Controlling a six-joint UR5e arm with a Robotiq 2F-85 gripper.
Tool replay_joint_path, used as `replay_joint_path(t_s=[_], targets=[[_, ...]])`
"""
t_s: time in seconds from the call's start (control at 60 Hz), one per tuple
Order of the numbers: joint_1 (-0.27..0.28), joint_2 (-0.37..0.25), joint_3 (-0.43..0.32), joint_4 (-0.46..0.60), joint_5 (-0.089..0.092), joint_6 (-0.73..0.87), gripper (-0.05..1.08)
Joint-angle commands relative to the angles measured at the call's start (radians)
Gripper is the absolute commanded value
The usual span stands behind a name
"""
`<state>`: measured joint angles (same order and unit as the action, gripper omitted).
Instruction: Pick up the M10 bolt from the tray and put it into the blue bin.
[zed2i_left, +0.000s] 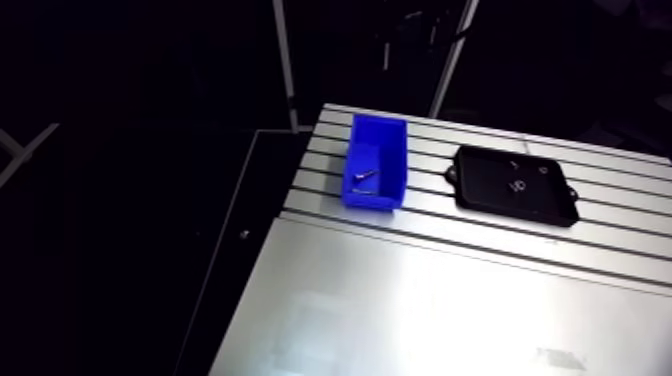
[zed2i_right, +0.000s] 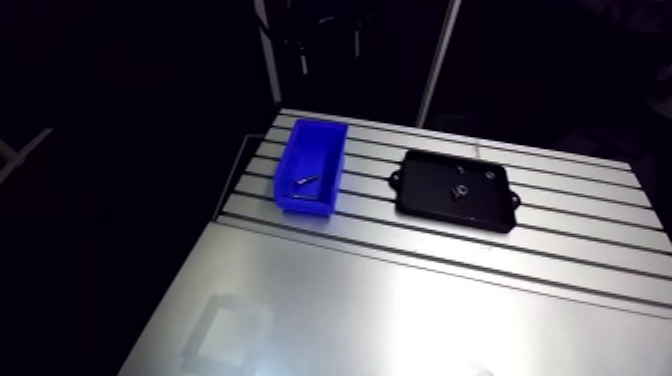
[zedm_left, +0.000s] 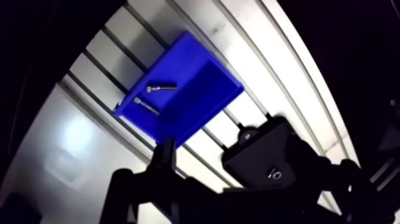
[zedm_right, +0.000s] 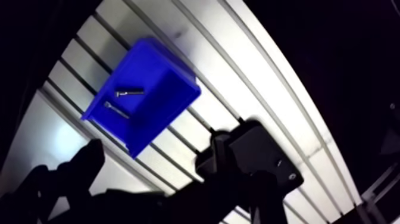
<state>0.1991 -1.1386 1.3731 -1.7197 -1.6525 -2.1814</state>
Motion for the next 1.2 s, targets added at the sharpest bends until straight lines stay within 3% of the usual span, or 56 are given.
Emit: replay_joint_path(t_s=[0.017, 0.167, 0.317, 0.583, 1.2], targets=[[-0.177, -0.158, -0.059, 0.163, -0.005, 0.754, 0.01], [-0.211, -0.206, -0.055, 0.165, -0.011, 0.772, 0.01], [-0.219, -0.207, -0.041, 0.171, -0.014, 0.764, 0.01], [-0.297, -0.209, -0.011, 0.194, -0.013, 0.751, 0.01], [-0.294, -0.208, -0.001, 0.185, 0.010, 0.689, 0.01]])
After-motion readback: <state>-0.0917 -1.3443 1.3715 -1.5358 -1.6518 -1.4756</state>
